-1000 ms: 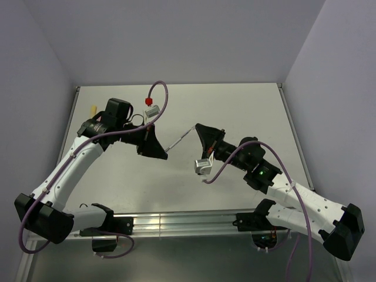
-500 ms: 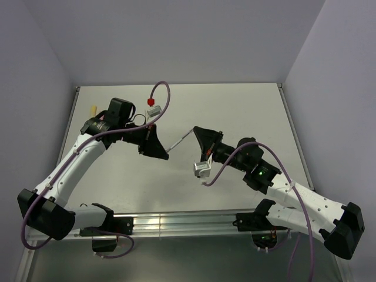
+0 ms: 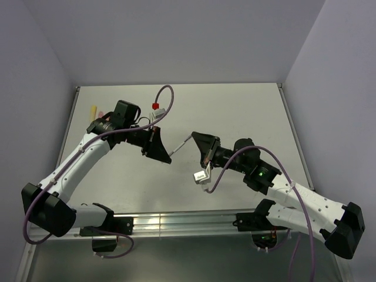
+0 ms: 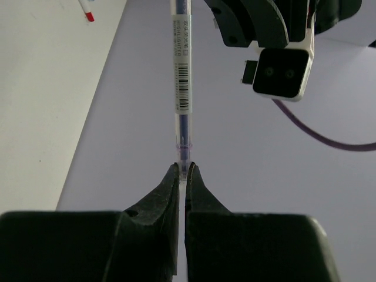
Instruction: Insert the pens into the pen caps
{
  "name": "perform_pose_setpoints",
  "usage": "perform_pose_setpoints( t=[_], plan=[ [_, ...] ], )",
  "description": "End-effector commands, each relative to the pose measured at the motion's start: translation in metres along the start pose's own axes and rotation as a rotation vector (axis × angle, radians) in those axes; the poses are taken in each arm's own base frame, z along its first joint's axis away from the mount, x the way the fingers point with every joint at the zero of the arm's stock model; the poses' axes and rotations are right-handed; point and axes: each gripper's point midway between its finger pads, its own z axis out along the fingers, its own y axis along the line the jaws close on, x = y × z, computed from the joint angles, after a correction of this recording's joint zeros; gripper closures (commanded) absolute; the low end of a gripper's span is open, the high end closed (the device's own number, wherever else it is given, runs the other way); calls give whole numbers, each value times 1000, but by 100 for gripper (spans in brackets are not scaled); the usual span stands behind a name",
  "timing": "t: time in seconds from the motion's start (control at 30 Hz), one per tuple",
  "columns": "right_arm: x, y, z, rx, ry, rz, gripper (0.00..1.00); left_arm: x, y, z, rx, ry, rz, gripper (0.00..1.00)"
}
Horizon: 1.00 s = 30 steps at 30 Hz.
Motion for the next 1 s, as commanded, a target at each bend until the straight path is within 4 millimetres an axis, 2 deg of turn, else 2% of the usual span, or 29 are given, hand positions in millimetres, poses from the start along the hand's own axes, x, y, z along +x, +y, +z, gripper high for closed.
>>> perform_pose_setpoints(
  t=[0.0, 0.17, 0.37, 0.6, 0.97],
  plan=[
    [-43, -2, 5, 3, -193, -77, 100, -14, -1, 10, 21, -16, 46, 100],
    [-62, 12, 6, -41, -277, -129, 100, -13, 3, 17, 25, -2, 10, 100],
    [-77, 11, 11, -49, -313, -108, 100, -12, 6, 20, 24, -5, -2, 100],
    [-94, 6, 11, -37, -368, -92, 100, -29, 6, 21, 2, -91, 37, 100],
    [-116, 5, 4, -11, -469, -73, 100, -46, 21, 24, -54, -123, 58, 100]
  ],
)
